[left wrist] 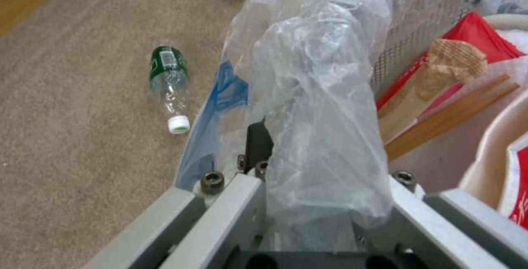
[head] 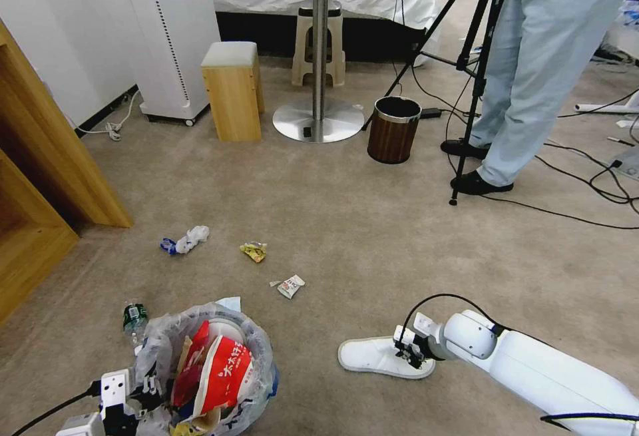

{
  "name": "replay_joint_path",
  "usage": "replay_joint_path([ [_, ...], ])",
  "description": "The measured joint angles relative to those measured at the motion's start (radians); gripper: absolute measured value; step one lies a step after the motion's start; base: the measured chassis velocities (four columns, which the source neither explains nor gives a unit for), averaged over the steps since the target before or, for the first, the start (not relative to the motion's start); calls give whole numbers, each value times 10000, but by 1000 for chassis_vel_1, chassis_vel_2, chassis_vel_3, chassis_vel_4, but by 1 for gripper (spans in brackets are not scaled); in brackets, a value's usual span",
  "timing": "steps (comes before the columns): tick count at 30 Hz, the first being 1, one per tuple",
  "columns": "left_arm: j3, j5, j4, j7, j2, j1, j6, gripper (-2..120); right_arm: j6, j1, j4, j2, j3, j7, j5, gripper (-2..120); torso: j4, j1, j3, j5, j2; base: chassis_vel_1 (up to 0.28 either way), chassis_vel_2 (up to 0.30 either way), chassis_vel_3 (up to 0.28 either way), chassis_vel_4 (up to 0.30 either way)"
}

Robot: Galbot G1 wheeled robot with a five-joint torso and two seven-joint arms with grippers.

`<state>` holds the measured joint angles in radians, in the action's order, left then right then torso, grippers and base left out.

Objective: Pick up the trash bin and place the garbage on the floor into it.

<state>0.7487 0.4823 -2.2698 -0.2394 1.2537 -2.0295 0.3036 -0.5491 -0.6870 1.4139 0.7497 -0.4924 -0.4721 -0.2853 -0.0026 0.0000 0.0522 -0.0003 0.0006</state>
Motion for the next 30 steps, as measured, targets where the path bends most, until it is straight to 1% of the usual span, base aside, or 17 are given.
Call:
replay_joint_path([
  [3, 80, 94, -64, 12, -6, -38, 72, 1, 67, -81, 129, 3, 407, 105, -281, 0, 0, 0, 0, 0, 0, 0, 0, 0, 0],
  [5, 198, 185, -138, 62, -26, -121, 171, 1, 211, -116, 356, 51, 996, 287, -867, 0, -2, 0, 1, -1, -1, 0, 0, 0, 0],
  [6, 198, 185, -138, 62, -26, -121, 171, 1, 211, -116, 356, 51, 996, 287, -867, 0, -2, 0, 1, -1, -1, 0, 0, 0, 0],
  [7, 234, 208, -162, 72, -31, -147, 197, 1, 354, -127, 461, 88, 1306, 334, -1067, 0, 0, 0, 0, 0, -1, 0, 0, 0, 0],
  [8, 283, 250, -202, 66, -46, -176, 245, 1, 846, -129, 597, 143, 1725, 368, -1484, 0, 1, 0, 0, -1, 0, 0, 0, 0, 0],
  [9, 309, 298, -231, 49, -53, -190, 297, 1, 1638, -99, 699, 232, 2030, 302, -1922, 0, 1, 0, 1, -1, 0, 0, 0, 0, 0],
  [10, 309, 298, -231, 49, -53, -190, 297, 1, 1638, -99, 699, 232, 2030, 302, -1922, 0, 1, 0, 1, -1, 0, 0, 0, 0, 0],
  [11, 318, 325, -252, 46, -53, -196, 327, 1, 2253, -59, 722, 313, 2183, 164, -2185, 0, 0, 0, 1, 0, 0, 0, 0, 0, 0],
  [12, 330, 393, -308, 33, -43, -204, 387, 1, 3644, 53, 716, 467, 2308, -176, -2723, 0, 1, 0, 0, -2, 0, 0, 0, 0, 0],
  [13, 330, 393, -308, 33, -43, -204, 387, 1, 3644, 53, 716, 467, 2308, -176, -2723, 0, 1, 0, 0, -2, 0, 0, 0, 0, 0],
  [15, 360, 625, -470, -46, -42, -237, 575, 1, 5408, 227, 733, 684, 2307, -594, -3568, 0, 4, 0, 1, 3, -1, 0, 0, 0, 0],
  [16, 386, 773, -573, -97, -58, -274, 700, 1, 5917, 304, 836, 774, 2231, -609, -4089, 0, 4, 0, 0, 2, 0, 0, 0, 0, 0],
  [17, 386, 773, -573, -97, -58, -274, 700, 1, 5917, 304, 836, 774, 2231, -609, -4089, 0, 4, 0, 0, 2, 0, 0, 0, 0, 0],
  [20, 519, 1385, -906, -284, -174, -344, 1093, 1, 6408, 490, 1049, 1029, 1986, -576, -4964, 0, 1, 0, 0, 1, 0, 0, 0, 0, 0],
  [26, 613, 2117, -1301, -531, -290, -514, 1570, 1, 6604, 633, 1306, 1344, 1816, -746, -5807, 0, 0, 0, 1, 2, -1, 0, 0, 0, 0],
  [29, 716, 2708, -1579, -755, -308, -557, 1816, 1, 6577, 950, 1814, 1670, 1736, -1353, -6899, 0, 0, 0, 1, 1, 0, 0, 0, 0, 0],
  [30, 716, 2708, -1579, -755, -308, -557, 1816, 1, 6577, 950, 1814, 1670, 1736, -1353, -6899, 0, 0, 0, 1, 1, 0, 0, 0, 0, 0],
])
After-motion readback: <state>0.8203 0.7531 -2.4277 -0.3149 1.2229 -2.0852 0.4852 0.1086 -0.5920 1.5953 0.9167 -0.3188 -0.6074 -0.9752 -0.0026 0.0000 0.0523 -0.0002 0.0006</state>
